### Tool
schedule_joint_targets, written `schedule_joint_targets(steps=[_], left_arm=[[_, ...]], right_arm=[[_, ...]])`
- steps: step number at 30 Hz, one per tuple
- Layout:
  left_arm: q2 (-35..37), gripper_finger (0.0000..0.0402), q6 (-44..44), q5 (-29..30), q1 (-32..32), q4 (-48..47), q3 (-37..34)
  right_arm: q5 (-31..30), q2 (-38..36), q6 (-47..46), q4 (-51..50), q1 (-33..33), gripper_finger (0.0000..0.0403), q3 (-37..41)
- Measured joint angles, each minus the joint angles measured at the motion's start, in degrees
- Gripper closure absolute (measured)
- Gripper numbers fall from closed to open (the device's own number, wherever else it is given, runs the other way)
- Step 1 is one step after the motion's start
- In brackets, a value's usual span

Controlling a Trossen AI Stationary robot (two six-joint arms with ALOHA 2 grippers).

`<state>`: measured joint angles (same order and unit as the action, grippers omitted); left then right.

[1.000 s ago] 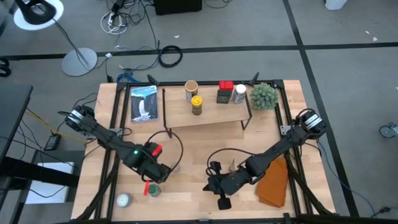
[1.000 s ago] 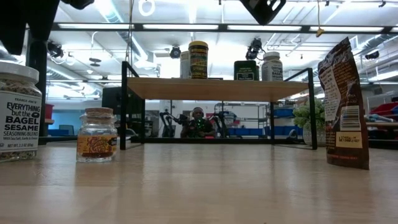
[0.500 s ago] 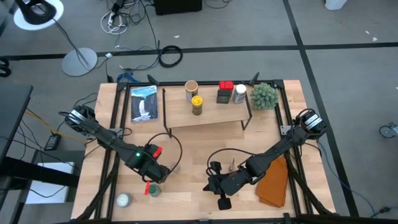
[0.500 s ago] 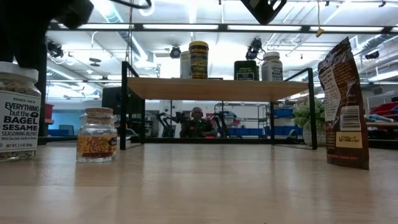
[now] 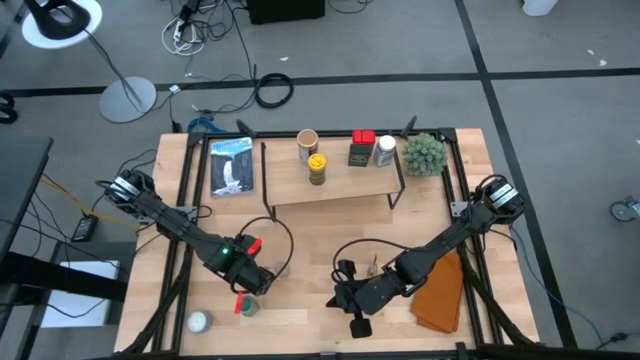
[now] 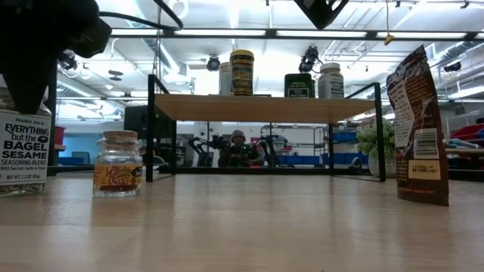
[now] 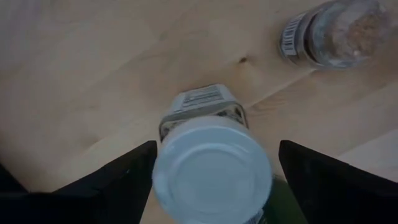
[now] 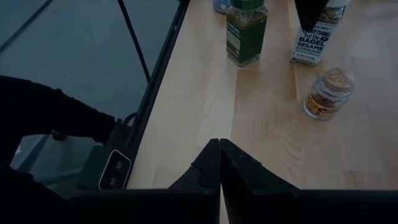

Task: Shelf spices
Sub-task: Put the white seasoning bottle on the shelf

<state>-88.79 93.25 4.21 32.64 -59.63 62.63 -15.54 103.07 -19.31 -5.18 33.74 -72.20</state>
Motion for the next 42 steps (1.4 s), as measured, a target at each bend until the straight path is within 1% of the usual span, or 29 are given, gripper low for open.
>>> schedule_joint_targets(steps=[4, 11, 14, 20, 23, 25, 28, 32, 37, 40, 42], left_arm=[[0.02, 0.0090, -0.98, 0.00, 0.00, -0.25, 0.08], [0.03, 0.0176, -1.28, -0.42, 0.00, -0.05, 0.16], [0.07, 0.0197, -1.28, -0.42, 0.00, -0.05, 0.24], [0.49, 0.0197, -1.41, -0.44, 0.00, -0.10, 0.24], [0.94, 0.0194, -1.50, -0.35, 0.00, -1.41, 1.30], [1.42, 0.0194, -1.80, -0.16, 0.00, -3.28, 2.87], [1.58, 0.0193, -2.59, 0.29, -0.32, -6.69, 6.21], [1.60, 0.0193, -3.08, 0.37, -1.18, -11.03, 11.32], [1.53, 0.0193, -4.69, 0.59, -3.19, -13.50, 18.28], [1.53, 0.0193, -5.15, 1.81, -4.63, -16.01, 22.82], [1.53, 0.0193, -5.65, 3.41, -5.75, -17.68, 25.72]], right_arm=[[0.01, 0.00, 0.00, -0.03, 0.00, 0.0398, 0.00], [0.01, 0.00, 0.00, -0.03, -0.04, 0.0398, 0.00], [0.03, 0.00, 0.00, -0.03, -0.04, 0.0401, 0.00], [-0.06, -0.01, 0.00, -0.02, -0.04, 0.0394, 0.00], [-2.16, 0.00, -0.34, 0.00, -0.04, 0.0390, 0.00], [-3.25, 0.00, -0.59, 0.24, -0.04, 0.0390, 0.00], [-3.35, 0.00, 0.14, 1.87, -0.09, 0.0390, 0.00], [-6.17, 0.00, 2.89, 9.01, -0.46, 0.0382, 0.00], [-9.18, 0.00, 11.84, 16.98, -1.15, 0.0346, -0.02], [-11.62, -0.01, 15.32, 18.29, -2.11, 0.0313, -0.02], [-13.17, 0.00, 16.02, 18.71, -3.18, 0.0287, -0.02]])
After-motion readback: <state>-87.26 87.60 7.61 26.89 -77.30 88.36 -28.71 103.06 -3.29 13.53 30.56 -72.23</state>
